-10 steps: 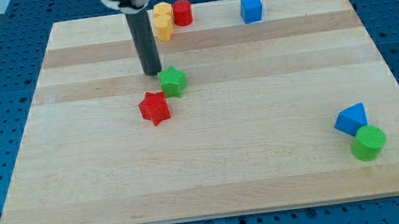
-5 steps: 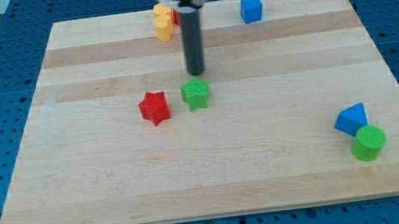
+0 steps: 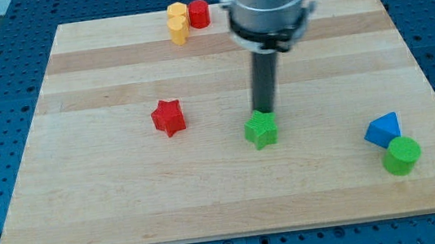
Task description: Push the green star into the blue triangle
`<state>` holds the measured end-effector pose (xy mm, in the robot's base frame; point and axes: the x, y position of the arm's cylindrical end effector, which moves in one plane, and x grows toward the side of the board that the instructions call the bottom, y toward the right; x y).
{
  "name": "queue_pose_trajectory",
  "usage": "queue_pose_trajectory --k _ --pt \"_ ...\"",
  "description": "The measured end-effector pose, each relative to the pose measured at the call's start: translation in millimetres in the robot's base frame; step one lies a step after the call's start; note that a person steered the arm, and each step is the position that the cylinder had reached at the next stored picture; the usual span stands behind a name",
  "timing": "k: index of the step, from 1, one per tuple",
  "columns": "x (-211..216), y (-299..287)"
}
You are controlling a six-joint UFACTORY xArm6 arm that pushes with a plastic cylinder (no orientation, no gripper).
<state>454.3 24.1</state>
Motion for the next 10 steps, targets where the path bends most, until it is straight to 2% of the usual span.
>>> queue_pose_trajectory --k 1,2,3,4,5,6,7,8,10 --pt "12 -50" --pt "47 -40" --pt "52 31" --pt "54 69" --pt "65 25" --pt "49 -28" --pt "-6 -33" --pt "-27 1" --pt "29 92"
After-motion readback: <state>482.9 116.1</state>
